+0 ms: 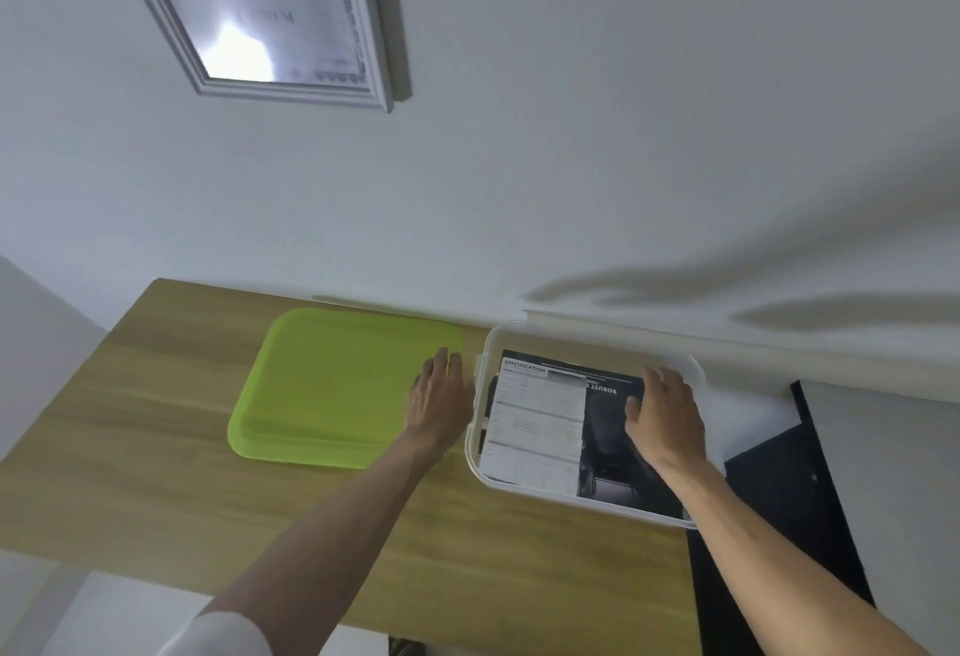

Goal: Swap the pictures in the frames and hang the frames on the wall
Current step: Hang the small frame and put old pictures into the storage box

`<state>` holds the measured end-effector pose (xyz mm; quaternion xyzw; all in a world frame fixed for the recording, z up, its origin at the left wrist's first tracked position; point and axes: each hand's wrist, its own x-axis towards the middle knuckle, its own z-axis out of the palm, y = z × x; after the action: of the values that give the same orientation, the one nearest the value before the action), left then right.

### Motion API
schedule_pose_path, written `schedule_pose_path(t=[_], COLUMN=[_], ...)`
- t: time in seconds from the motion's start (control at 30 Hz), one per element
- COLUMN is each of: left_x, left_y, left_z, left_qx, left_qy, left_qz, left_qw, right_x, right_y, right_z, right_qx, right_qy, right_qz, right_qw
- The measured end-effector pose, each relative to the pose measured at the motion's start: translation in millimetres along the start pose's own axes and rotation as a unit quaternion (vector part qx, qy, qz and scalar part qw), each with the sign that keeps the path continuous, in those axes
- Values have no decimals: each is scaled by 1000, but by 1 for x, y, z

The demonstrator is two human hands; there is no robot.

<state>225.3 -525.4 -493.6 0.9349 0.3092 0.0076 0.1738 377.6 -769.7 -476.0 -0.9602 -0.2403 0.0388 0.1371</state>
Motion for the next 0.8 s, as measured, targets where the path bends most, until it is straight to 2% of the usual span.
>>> schedule_pose_path(t=[0.17, 0.27, 0.33, 0.47, 0.67, 0.8], left_x=[14, 19, 23, 30, 34, 33], left_y=[-90, -154, -190, -239, -274, -283], left_z=[-29, -43, -50, -58, -54, -54], left_qx=[-2, 0, 1, -21, -65, -100], left_qy=[12, 1, -25, -65, -92, -83], left_qz=[-112, -188, -231, -287, -304, -314], left_qw=[994, 982, 973, 955, 946, 940], right_x=[6, 6, 5, 5, 14, 17], right_y=[-130, -205, -243, -277, -282, -285], right_z=[16, 40, 61, 95, 116, 123], right_qx=[132, 140, 115, 49, 23, 67], right_qy=[-5, -48, -109, -219, -267, -268], right_qz=[-153, -187, -159, -8, 107, 176], right_qw=[979, 971, 975, 974, 957, 945])
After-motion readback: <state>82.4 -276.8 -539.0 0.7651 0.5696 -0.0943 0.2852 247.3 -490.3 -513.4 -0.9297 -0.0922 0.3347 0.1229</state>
